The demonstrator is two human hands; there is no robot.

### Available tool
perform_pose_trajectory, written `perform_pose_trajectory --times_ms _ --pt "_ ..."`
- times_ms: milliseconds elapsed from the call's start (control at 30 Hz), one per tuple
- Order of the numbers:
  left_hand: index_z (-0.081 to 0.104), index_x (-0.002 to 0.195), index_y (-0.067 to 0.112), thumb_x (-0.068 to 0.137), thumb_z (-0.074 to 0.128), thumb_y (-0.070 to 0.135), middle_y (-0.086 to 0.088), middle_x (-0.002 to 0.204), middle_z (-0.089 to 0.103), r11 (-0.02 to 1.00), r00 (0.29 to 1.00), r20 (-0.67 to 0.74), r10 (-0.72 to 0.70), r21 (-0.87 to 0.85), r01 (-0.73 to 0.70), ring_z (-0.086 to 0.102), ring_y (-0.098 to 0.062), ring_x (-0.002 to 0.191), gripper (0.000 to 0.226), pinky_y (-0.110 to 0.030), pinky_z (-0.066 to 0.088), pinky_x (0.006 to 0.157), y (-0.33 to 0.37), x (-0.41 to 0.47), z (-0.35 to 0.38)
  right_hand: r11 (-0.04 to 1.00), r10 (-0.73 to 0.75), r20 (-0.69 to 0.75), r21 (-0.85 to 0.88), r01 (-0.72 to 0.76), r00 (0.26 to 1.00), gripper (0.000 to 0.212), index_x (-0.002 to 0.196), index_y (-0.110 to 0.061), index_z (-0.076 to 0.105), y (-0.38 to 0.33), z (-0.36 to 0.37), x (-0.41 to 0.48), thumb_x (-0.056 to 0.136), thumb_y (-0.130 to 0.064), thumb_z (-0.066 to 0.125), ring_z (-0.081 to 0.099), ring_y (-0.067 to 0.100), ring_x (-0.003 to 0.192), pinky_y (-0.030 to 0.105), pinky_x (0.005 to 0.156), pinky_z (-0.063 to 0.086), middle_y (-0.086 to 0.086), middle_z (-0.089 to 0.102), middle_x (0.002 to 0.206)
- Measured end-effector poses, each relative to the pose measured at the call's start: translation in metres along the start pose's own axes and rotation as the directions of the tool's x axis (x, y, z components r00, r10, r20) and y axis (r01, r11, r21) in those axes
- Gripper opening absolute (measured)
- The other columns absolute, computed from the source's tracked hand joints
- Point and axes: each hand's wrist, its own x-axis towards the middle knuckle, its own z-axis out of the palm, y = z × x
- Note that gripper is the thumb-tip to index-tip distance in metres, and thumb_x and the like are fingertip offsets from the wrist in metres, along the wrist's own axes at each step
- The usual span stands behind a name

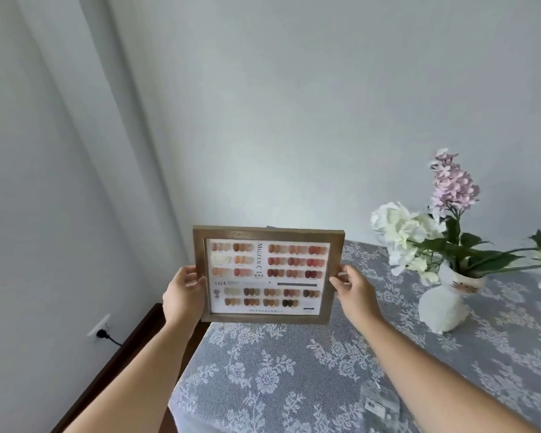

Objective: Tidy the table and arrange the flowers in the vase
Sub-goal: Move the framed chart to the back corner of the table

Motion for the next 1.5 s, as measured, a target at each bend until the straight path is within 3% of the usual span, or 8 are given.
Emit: perform_pose_trajectory --times_ms 167,400,533,667,800,967,1367,1500 --pt "0.059 0.107 0.021 0.088 0.057 0.021 0.002 0.110 0.067 0.999 0.999 0.029 0.017 0.044 -0.018 0.057 -0.014 0.087 0.019 -0.028 0.041 0.073 0.022 0.033 0.033 1.000 0.023 -0.031 0.018 -0.022 0.999 0.008 0.098 -0.017 0.056 0.007 -0.002 0.038 0.091 -0.020 0.055 0.056 0.006 0.058 0.018 0.045 0.037 -0.005 0.064 0.084" --pt "0.060 0.102 0.025 0.086 0.058 0.021 0.005 0.108 0.069 0.998 0.995 0.098 0.009 0.054 -0.014 0.062 -0.017 0.095 0.017 -0.029 0.043 0.078 0.033 0.072 0.080 0.996 0.087 -0.099 -0.007 -0.088 0.991 0.024 0.116 -0.012 0.051 0.020 0.004 0.084 0.094 -0.019 0.050 0.050 0.007 0.051 0.018 0.040 0.032 0.001 0.062 0.089" --pt "0.059 0.106 0.024 0.085 0.057 0.020 0.005 0.107 0.068 0.998 0.987 0.158 0.009 0.060 -0.019 0.061 -0.018 0.092 0.020 -0.027 0.042 0.075 0.038 0.102 0.110 0.985 0.171 -0.155 0.010 -0.172 0.973 0.023 0.116 -0.015 0.052 0.031 0.020 0.111 0.093 -0.019 0.049 0.062 0.020 0.072 0.034 0.057 0.051 0.005 0.066 0.102" --pt "0.058 0.108 0.023 0.087 0.056 0.020 0.004 0.108 0.069 0.995 0.968 0.246 0.044 0.071 -0.063 0.061 -0.017 0.089 0.022 -0.026 0.042 0.074 0.045 0.142 0.148 0.966 0.251 -0.238 0.003 -0.258 0.938 0.035 0.129 -0.013 0.045 0.038 0.030 0.147 0.095 -0.020 0.047 0.063 0.024 0.085 0.034 0.063 0.051 0.007 0.063 0.115" --pt "0.059 0.106 0.021 0.085 0.057 0.018 0.002 0.106 0.070 0.992 0.948 0.307 0.089 0.064 -0.113 0.063 -0.018 0.085 0.021 -0.026 0.045 0.074 0.061 0.183 0.192 0.951 0.286 -0.382 0.002 -0.309 0.879 0.034 0.128 -0.009 0.047 0.043 0.040 0.184 0.095 -0.018 0.046 0.061 0.029 0.095 0.037 0.072 0.050 0.013 0.062 0.118" --pt "0.060 0.103 0.023 0.085 0.056 0.018 0.004 0.104 0.070 0.991 0.933 0.347 0.098 0.057 -0.125 0.061 -0.019 0.083 0.019 -0.028 0.046 0.075 0.068 0.218 0.243 0.929 0.332 -0.528 0.039 -0.368 0.781 0.026 0.119 -0.009 0.050 0.055 0.061 0.224 0.095 -0.016 0.044 0.064 0.032 0.087 0.049 0.070 0.056 0.014 0.066 0.106" --pt "0.059 0.100 0.026 0.085 0.055 0.019 0.000 0.098 0.070 0.994 0.923 0.373 0.090 0.024 -0.107 0.064 -0.024 0.087 0.017 -0.033 0.051 0.081 0.057 0.235 0.278 0.933 0.290 -0.545 -0.024 -0.360 0.787 0.017 0.109 -0.013 0.053 0.080 0.063 0.264 0.094 -0.018 0.045 0.061 0.030 0.084 0.045 0.067 0.054 0.011 0.064 0.102" --pt "0.058 0.102 0.024 0.086 0.054 0.019 0.003 0.091 0.065 0.991 0.917 0.380 0.119 0.010 -0.133 0.063 -0.023 0.086 0.017 -0.037 0.052 0.083 0.061 0.230 0.273 0.944 0.270 -0.557 -0.008 -0.330 0.786 0.016 0.106 -0.010 0.054 0.078 0.059 0.256 0.094 -0.015 0.044 0.054 0.024 0.080 0.032 0.063 0.042 0.004 0.060 0.096"
